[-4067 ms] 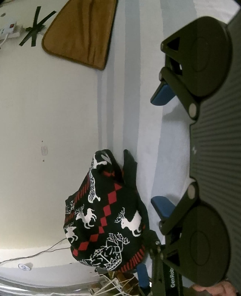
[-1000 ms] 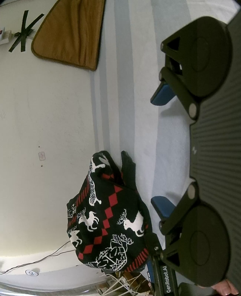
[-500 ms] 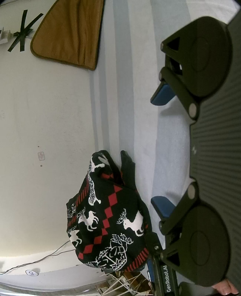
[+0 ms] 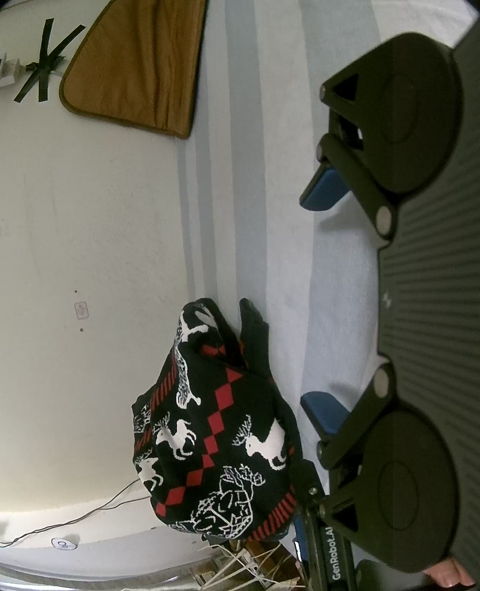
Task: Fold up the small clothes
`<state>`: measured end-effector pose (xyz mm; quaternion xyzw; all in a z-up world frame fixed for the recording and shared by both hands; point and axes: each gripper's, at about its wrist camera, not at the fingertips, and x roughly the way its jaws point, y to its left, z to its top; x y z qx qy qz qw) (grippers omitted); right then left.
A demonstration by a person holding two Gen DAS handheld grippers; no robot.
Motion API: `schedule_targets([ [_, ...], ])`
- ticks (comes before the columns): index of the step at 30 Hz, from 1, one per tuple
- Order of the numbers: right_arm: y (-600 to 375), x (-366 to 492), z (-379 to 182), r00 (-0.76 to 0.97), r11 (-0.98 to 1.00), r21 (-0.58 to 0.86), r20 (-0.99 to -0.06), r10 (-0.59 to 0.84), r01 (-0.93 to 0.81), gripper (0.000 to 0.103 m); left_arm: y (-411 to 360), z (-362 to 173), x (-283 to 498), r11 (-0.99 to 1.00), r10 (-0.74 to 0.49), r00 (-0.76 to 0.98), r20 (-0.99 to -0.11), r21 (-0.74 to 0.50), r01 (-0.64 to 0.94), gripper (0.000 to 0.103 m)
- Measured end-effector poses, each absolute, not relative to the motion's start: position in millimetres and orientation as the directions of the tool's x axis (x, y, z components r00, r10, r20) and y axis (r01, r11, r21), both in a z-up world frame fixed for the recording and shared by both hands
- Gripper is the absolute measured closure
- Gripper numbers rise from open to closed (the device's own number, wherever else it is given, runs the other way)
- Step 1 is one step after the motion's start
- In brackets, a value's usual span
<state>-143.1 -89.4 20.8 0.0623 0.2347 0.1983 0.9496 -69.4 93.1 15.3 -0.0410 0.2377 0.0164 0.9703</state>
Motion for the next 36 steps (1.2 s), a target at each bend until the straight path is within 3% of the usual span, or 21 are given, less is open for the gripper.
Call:
schedule_targets([
  [5, -90.9, -142.6, 21.0, 0.806, 0.908, 0.22, -0.417, 0.419, -0.358, 0.001, 104.6, 19.2, -84.8, 0.992, 0.013, 0.912, -0.41, -0.111, -0.064, 0.0],
  [8, -86.3, -145.5, 25.3, 0.792, 0.885, 0.2, -0.394, 0.466, -0.422, 0.017, 120.4, 17.3, -102.4, 0.989, 0.02, 0.919, -0.394, -0.128, -0.076, 0.0],
  [12, -48.5, -150.4, 38.6, 0.741, 0.809, 0.011, -0.392, 0.545, -0.588, 0.028, 143.2, 11.7, -125.9, 0.987, 0.057, 0.908, -0.415, -0.116, -0.115, 0.0],
  [19, 57.2, -146.2, 46.9, 0.655, 0.619, -0.23, -0.386, 0.65, -0.751, 0.029, 169.9, 18.8, -164.7, 0.981, 0.12, 0.912, -0.393, -0.095, -0.17, 0.0],
  [23, 109.7, -137.2, 31.6, 0.627, 0.532, -0.332, -0.431, 0.65, -0.779, 0.031, 172.8, 21.9, -178.0, 0.98, 0.163, 0.917, -0.364, -0.052, -0.195, 0.0],
  [25, 129.0, -131.7, 20.2, 0.638, 0.505, -0.39, -0.442, 0.631, -0.77, 0.062, 174.0, 21.3, -179.2, 0.979, 0.171, 0.917, -0.36, -0.042, -0.2, 0.0],
  [26, 135.3, -129.3, 16.8, 0.66, 0.5, -0.434, -0.433, 0.614, -0.75, 0.086, 175.3, 21.1, -178.8, 0.979, 0.172, 0.917, -0.36, -0.041, -0.2, 0.0],
  [27, 136.0, -126.3, 20.4, 0.673, 0.511, -0.441, -0.424, 0.606, -0.738, 0.087, 176.5, 20.9, -178.7, 0.979, 0.173, 0.917, -0.36, -0.043, -0.201, 0.0],
  [30, 105.0, -116.3, 66.5, 0.65, 0.598, -0.26, -0.373, 0.662, -0.758, 0.088, 181.7, 19.5, -173.9, 0.978, 0.165, 0.915, -0.367, -0.062, -0.201, 0.0],
  [36, 16.0, -113.9, 180.5, 0.744, 0.728, -0.153, -0.133, 0.655, -0.668, 0.089, 178.3, 22.1, -168.5, 0.979, 0.133, 0.927, -0.351, -0.097, -0.177, 0.0],
])
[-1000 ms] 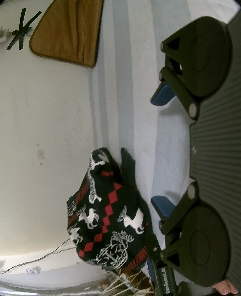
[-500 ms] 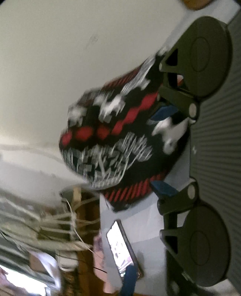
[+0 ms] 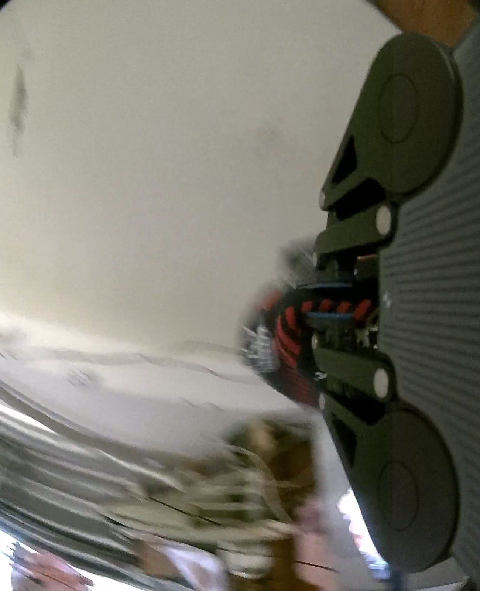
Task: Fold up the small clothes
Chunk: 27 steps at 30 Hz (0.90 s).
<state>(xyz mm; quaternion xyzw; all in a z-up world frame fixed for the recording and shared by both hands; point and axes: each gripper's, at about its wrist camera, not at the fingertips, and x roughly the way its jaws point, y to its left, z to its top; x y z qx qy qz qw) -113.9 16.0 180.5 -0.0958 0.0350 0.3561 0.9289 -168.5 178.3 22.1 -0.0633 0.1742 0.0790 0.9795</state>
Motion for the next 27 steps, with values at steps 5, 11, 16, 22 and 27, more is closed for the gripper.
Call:
schedule_targets([
  [5, -75.2, -112.1, 257.6, 0.821, 0.821, -0.058, 0.02, 0.57, -0.568, 0.09, 168.5, 24.4, -166.8, 0.985, 0.121, 0.934, -0.337, -0.073, -0.153, 0.0],
  [11, -143.2, -139.5, 306.8, 0.858, 0.867, -0.019, 0.135, 0.495, -0.498, 0.09, 157.0, 34.6, -155.3, 0.989, 0.095, 0.944, -0.316, -0.076, -0.125, 0.0],
  [16, -159.6, -159.9, 338.5, 0.834, 0.856, -0.045, 0.203, 0.513, -0.515, 0.094, 139.7, 39.9, -149.7, 0.994, 0.056, 0.955, -0.292, -0.076, -0.081, 0.0],
  [22, -162.9, -169.7, 362.4, 0.813, 0.867, -0.086, 0.313, 0.491, -0.49, 0.1, 125.9, 35.5, -148.5, 0.997, 0.023, 0.949, -0.315, -0.068, -0.047, 0.0],
  [27, -158.2, -121.9, 325.7, 0.932, 0.94, -0.172, 0.166, 0.322, -0.294, 0.1, 120.3, 39.0, -147.6, 0.997, -0.014, 0.95, -0.311, -0.076, -0.01, 0.0],
])
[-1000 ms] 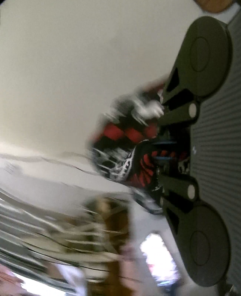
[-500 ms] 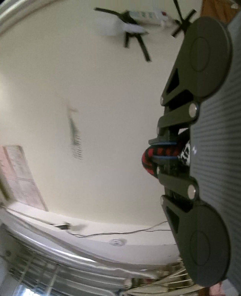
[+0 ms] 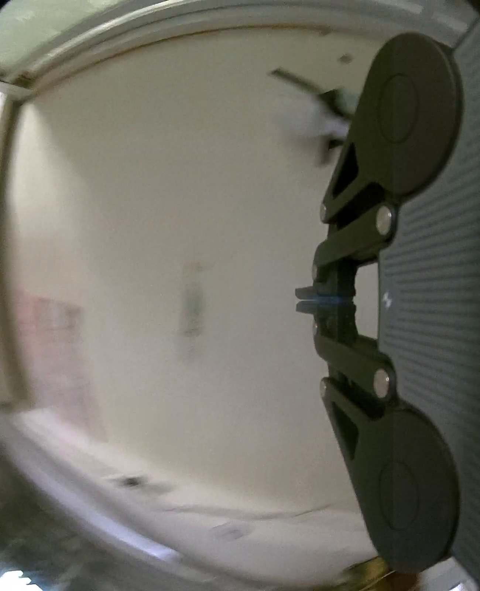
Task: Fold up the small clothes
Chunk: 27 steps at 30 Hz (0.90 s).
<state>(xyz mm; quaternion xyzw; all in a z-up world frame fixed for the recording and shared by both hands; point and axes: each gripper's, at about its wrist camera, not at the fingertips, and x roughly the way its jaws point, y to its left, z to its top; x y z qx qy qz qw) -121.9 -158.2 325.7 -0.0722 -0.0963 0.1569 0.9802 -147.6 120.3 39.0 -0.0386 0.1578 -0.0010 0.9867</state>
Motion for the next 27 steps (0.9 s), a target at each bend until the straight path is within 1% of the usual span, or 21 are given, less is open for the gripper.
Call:
schedule_targets([
  [4, -181.6, -102.3, 266.4, 0.944, 0.936, -0.124, -0.032, 0.328, -0.329, 0.095, 105.9, 43.8, -144.5, 0.998, -0.061, 0.951, -0.304, -0.035, 0.053, 0.0],
  [5, -185.8, -101.7, 251.4, 0.936, 0.93, -0.119, -0.086, 0.34, -0.349, 0.093, 100.2, 44.0, -142.0, 0.997, -0.071, 0.95, -0.304, -0.017, 0.07, 0.0],
  [7, -191.9, -105.7, 218.5, 0.912, 0.912, -0.123, -0.186, 0.365, -0.39, 0.083, 89.7, 43.1, -136.6, 0.995, -0.093, 0.945, -0.312, 0.002, 0.099, 0.0],
  [9, -197.7, -114.0, 177.8, 0.869, 0.893, -0.119, -0.318, 0.38, -0.434, 0.059, 80.9, 41.3, -129.0, 0.992, -0.123, 0.935, -0.333, -0.006, 0.129, 0.0],
  [10, -198.3, -116.8, 163.5, 0.837, 0.882, -0.1, -0.38, 0.394, -0.461, 0.053, 77.3, 39.7, -125.5, 0.99, -0.137, 0.929, -0.343, -0.012, 0.141, 0.0],
  [11, -197.2, -119.3, 146.6, 0.798, 0.873, -0.054, -0.438, 0.415, -0.484, 0.042, 71.5, 38.2, -120.0, 0.988, -0.151, 0.921, -0.358, -0.016, 0.156, 0.0],
  [12, -198.7, -121.0, 128.0, 0.746, 0.864, 0.004, -0.501, 0.438, -0.504, 0.036, 66.6, 37.2, -115.0, 0.986, -0.157, 0.916, -0.37, -0.016, 0.163, 0.0],
  [13, -197.5, -122.0, 113.4, 0.701, 0.855, 0.054, -0.548, 0.457, -0.515, 0.033, 62.9, 36.7, -111.5, 0.986, -0.16, 0.912, -0.378, -0.015, 0.167, 0.0],
  [14, -194.1, -122.8, 97.9, 0.659, 0.849, 0.102, -0.586, 0.472, -0.518, 0.028, 58.2, 37.5, -107.5, 0.985, -0.164, 0.909, -0.383, -0.016, 0.171, 0.0],
  [15, -190.4, -124.1, 85.6, 0.629, 0.843, 0.132, -0.607, 0.485, -0.522, 0.026, 56.2, 39.0, -105.7, 0.985, -0.165, 0.909, -0.383, -0.018, 0.171, 0.0],
  [16, -186.0, -123.3, 74.8, 0.609, 0.833, 0.161, -0.612, 0.505, -0.53, 0.021, 54.2, 41.4, -104.4, 0.985, -0.165, 0.91, -0.379, -0.021, 0.17, 0.0],
  [17, -179.4, -121.9, 69.2, 0.593, 0.821, 0.193, -0.606, 0.53, -0.537, 0.013, 52.6, 44.0, -103.9, 0.986, -0.162, 0.913, -0.373, -0.022, 0.166, 0.0],
  [18, -173.5, -119.0, 61.7, 0.574, 0.808, 0.228, -0.601, 0.556, -0.543, 0.011, 51.9, 46.6, -104.3, 0.987, -0.159, 0.917, -0.367, -0.023, 0.161, 0.0],
  [20, -157.5, -111.9, 46.0, 0.536, 0.787, 0.277, -0.605, 0.588, -0.551, 0.011, 50.9, 50.9, -104.8, 0.988, -0.151, 0.921, -0.36, -0.023, 0.152, 0.0],
  [21, -149.3, -110.2, 36.8, 0.54, 0.79, 0.264, -0.608, 0.582, -0.553, 0.018, 50.1, 52.4, -104.6, 0.988, -0.147, 0.922, -0.359, -0.019, 0.15, 0.0],
  [22, -145.7, -114.5, 32.2, 0.567, 0.805, 0.22, -0.609, 0.554, -0.551, 0.032, 49.4, 53.7, -104.3, 0.989, -0.143, 0.923, -0.358, -0.011, 0.149, 0.0],
  [23, -139.5, -116.3, 32.4, 0.608, 0.821, 0.145, -0.603, 0.516, -0.553, 0.071, 48.1, 54.7, -104.1, 0.989, -0.137, 0.924, -0.357, 0.002, 0.148, 0.0],
  [24, -141.8, -116.7, 33.0, 0.639, 0.83, 0.095, -0.592, 0.491, -0.549, 0.081, 46.5, 55.6, -103.5, 0.989, -0.133, 0.926, -0.354, 0.018, 0.149, 0.0],
  [25, -152.8, -114.8, 39.7, 0.636, 0.829, 0.148, -0.574, 0.516, -0.54, 0.084, 44.3, 56.5, -102.5, 0.988, -0.132, 0.927, -0.352, 0.03, 0.152, 0.0],
  [26, -173.6, -110.8, 48.7, 0.638, 0.825, 0.241, -0.536, 0.552, -0.511, 0.084, 42.0, 57.2, -100.6, 0.987, -0.132, 0.927, -0.35, 0.044, 0.156, 0.0],
  [27, -191.2, -111.1, 59.1, 0.68, 0.84, 0.259, -0.497, 0.539, -0.477, 0.084, 39.2, 57.9, -98.3, 0.986, -0.133, 0.928, -0.349, 0.053, 0.161, 0.0],
])
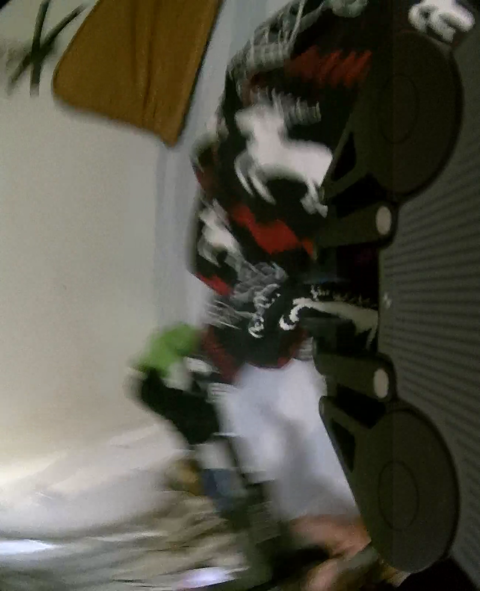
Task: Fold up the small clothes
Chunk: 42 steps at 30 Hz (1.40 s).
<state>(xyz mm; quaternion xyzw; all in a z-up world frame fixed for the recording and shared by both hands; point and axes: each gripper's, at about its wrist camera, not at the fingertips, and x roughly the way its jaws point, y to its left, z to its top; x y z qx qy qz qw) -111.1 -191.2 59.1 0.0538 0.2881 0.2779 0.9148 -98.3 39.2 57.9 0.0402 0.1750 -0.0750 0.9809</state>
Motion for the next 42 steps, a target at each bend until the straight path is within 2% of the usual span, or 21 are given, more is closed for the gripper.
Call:
schedule_targets([
  [2, -229.3, -118.1, 85.0, 0.793, 0.892, 0.233, -0.41, 0.451, -0.387, 0.085, 33.3, 59.1, -91.3, 0.983, -0.143, 0.925, -0.351, 0.059, 0.175, 0.0],
  [4, -280.6, -128.4, 117.0, 0.892, 0.922, 0.27, -0.286, 0.351, -0.277, 0.085, 26.1, 60.1, -83.9, 0.98, -0.16, 0.921, -0.354, 0.053, 0.191, 0.0],
  [7, -350.7, -143.1, 152.9, 0.989, 0.943, 0.331, -0.12, 0.085, -0.041, 0.084, 14.0, 60.5, -73.9, 0.976, -0.189, 0.913, -0.362, 0.034, 0.216, 0.0],
  [8, -370.2, -143.3, 156.3, 0.995, 0.933, 0.358, -0.099, -0.004, 0.04, 0.081, 10.3, 60.3, -71.3, 0.974, -0.2, 0.909, -0.365, 0.024, 0.224, 0.0],
  [10, -398.0, -129.0, 152.5, 0.955, 0.908, 0.303, -0.165, -0.248, 0.288, 0.067, 4.6, 58.8, -68.8, 0.972, -0.215, 0.902, -0.374, 0.01, 0.235, 0.0],
  [11, -401.6, -119.2, 146.1, 0.906, 0.883, 0.23, -0.217, -0.364, 0.409, 0.05, 2.2, 57.4, -68.3, 0.971, -0.22, 0.899, -0.379, 0.006, 0.24, 0.0],
  [12, -402.8, -113.3, 139.8, 0.874, 0.869, 0.171, -0.247, -0.419, 0.465, 0.044, 1.0, 56.1, -67.9, 0.97, -0.22, 0.897, -0.383, 0.007, 0.241, 0.0],
  [14, -397.4, -113.8, 128.0, 0.89, 0.891, 0.155, -0.242, -0.385, 0.428, 0.04, -1.9, 51.4, -65.0, 0.97, -0.215, 0.89, -0.403, 0.016, 0.242, 0.0],
  [19, -347.8, -104.9, 117.7, 0.959, 0.984, 0.097, -0.256, -0.119, 0.148, 0.04, -5.1, 45.1, -55.8, 0.971, -0.211, 0.868, -0.45, 0.002, 0.237, 0.0],
  [20, -330.9, -97.0, 116.7, 0.961, 0.997, 0.05, -0.274, -0.037, 0.053, 0.037, -4.8, 45.2, -55.7, 0.972, -0.21, 0.868, -0.449, -0.002, 0.234, 0.0],
  [23, -269.8, -77.8, 106.5, 0.932, 0.974, -0.139, -0.341, 0.12, -0.177, 0.022, -2.5, 45.9, -58.5, 0.975, -0.202, 0.872, -0.445, -0.004, 0.224, 0.0],
  [25, -234.7, -63.5, 94.9, 0.889, 0.93, -0.21, -0.415, 0.194, -0.301, 0.021, 0.3, 45.7, -61.2, 0.977, -0.192, 0.874, -0.447, 0.0, 0.215, 0.0],
  [27, -220.2, -36.9, 77.3, 0.777, 0.903, -0.072, -0.542, 0.321, -0.424, 0.023, 5.9, 45.2, -65.2, 0.98, -0.173, 0.876, -0.45, 0.011, 0.199, 0.0],
  [29, -205.2, -25.1, 64.4, 0.701, 0.883, 0.03, -0.596, 0.392, -0.468, 0.023, 12.1, 45.5, -69.2, 0.983, -0.152, 0.879, -0.452, 0.019, 0.18, 0.0],
  [32, -173.2, -34.6, 60.7, 0.748, 0.833, -0.124, -0.527, 0.405, -0.538, 0.018, 22.1, 45.4, -71.7, 0.987, -0.134, 0.874, -0.467, 0.015, 0.16, 0.0],
  [34, -157.6, -21.1, 50.2, 0.716, 0.804, -0.125, -0.549, 0.432, -0.581, 0.022, 24.6, 46.3, -71.5, 0.988, -0.123, 0.873, -0.471, 0.02, 0.15, 0.0],
  [36, -149.9, -7.4, 39.2, 0.658, 0.798, -0.075, -0.615, 0.435, -0.598, 0.091, 24.3, 49.2, -71.7, 0.99, -0.11, 0.879, -0.463, 0.031, 0.14, 0.0],
  [37, -149.1, -0.3, 34.2, 0.633, 0.802, -0.049, -0.644, 0.43, -0.595, 0.094, 23.4, 52.0, -71.3, 0.989, -0.11, 0.882, -0.458, 0.035, 0.142, 0.0],
  [39, -166.2, 4.1, 49.4, 0.661, 0.824, -0.002, -0.598, 0.453, -0.567, 0.094, 19.8, 55.6, -70.6, 0.987, -0.119, 0.888, -0.445, 0.043, 0.154, 0.0],
  [42, -219.6, -0.4, 111.7, 0.84, 0.91, -0.032, -0.4, 0.367, -0.413, 0.094, 6.3, 58.1, -61.6, 0.98, -0.141, 0.885, -0.443, 0.061, 0.187, 0.0],
])
